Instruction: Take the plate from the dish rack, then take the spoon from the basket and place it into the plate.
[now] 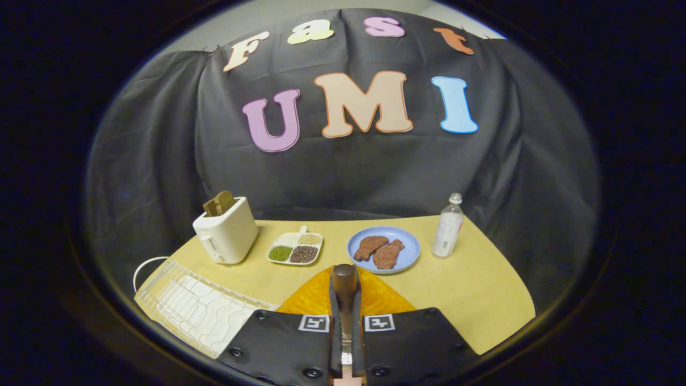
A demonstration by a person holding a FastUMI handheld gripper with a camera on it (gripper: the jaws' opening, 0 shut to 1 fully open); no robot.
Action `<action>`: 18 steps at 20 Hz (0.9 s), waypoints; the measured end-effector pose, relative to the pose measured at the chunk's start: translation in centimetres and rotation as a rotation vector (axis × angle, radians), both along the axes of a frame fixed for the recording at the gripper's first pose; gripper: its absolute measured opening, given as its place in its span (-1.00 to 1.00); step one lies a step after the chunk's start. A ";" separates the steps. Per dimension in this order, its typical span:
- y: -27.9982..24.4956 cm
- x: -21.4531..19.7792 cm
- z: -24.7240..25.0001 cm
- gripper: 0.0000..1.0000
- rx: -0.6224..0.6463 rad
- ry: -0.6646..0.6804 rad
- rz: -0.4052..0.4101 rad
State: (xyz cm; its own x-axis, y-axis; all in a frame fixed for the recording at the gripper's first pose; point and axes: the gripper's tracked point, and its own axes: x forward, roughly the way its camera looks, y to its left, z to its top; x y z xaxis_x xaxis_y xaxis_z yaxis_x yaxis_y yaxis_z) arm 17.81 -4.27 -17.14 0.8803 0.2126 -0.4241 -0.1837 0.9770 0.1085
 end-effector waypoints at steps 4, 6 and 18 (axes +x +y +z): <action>-1.8 -2.7 3.7 -0.81 0.012 -0.042 -0.060; -2.8 -4.4 4.9 -0.81 0.007 -0.057 -0.092; -8.1 -16.0 -1.3 -0.81 0.000 0.082 -0.267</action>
